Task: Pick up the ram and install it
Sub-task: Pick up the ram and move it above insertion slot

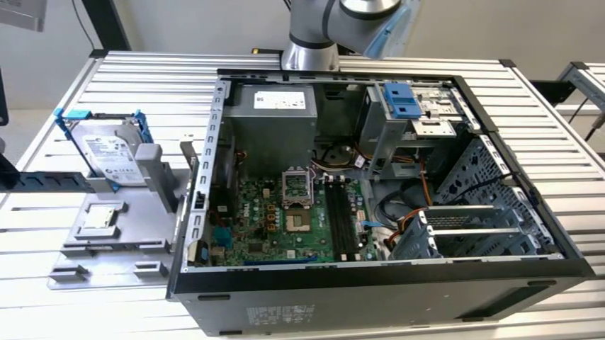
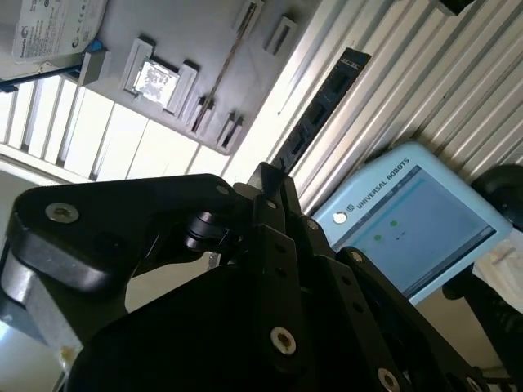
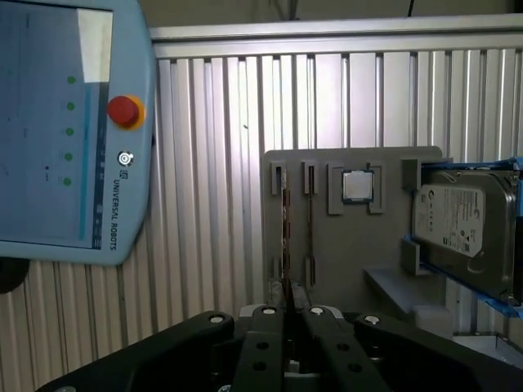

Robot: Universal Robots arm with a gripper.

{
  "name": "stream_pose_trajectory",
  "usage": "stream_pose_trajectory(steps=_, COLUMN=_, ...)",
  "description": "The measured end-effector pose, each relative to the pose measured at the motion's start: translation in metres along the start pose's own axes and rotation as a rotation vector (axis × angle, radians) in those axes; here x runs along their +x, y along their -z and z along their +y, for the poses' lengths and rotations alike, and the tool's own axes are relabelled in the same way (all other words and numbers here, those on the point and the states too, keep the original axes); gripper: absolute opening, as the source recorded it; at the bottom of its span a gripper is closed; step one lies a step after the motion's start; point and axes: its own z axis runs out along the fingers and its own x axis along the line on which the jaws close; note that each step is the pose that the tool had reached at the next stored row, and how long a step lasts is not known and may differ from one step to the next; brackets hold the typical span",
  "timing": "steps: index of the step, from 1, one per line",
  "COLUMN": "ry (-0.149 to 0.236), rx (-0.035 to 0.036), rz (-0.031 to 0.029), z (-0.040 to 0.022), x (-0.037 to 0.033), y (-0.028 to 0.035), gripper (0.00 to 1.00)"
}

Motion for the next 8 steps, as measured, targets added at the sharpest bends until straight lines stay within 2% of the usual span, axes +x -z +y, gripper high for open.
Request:
stream_pose_trajectory(steps=7, ry=-0.001, rx=0.0000, rz=0.0000, z=-0.0001, x=0.0004, y=0.0169, gripper=0.00)
stream_pose_trajectory(steps=8, ry=-0.001, rx=0.0000, rz=0.0002, z=0.0000, x=0.0003, y=0.0176, gripper=0.00)
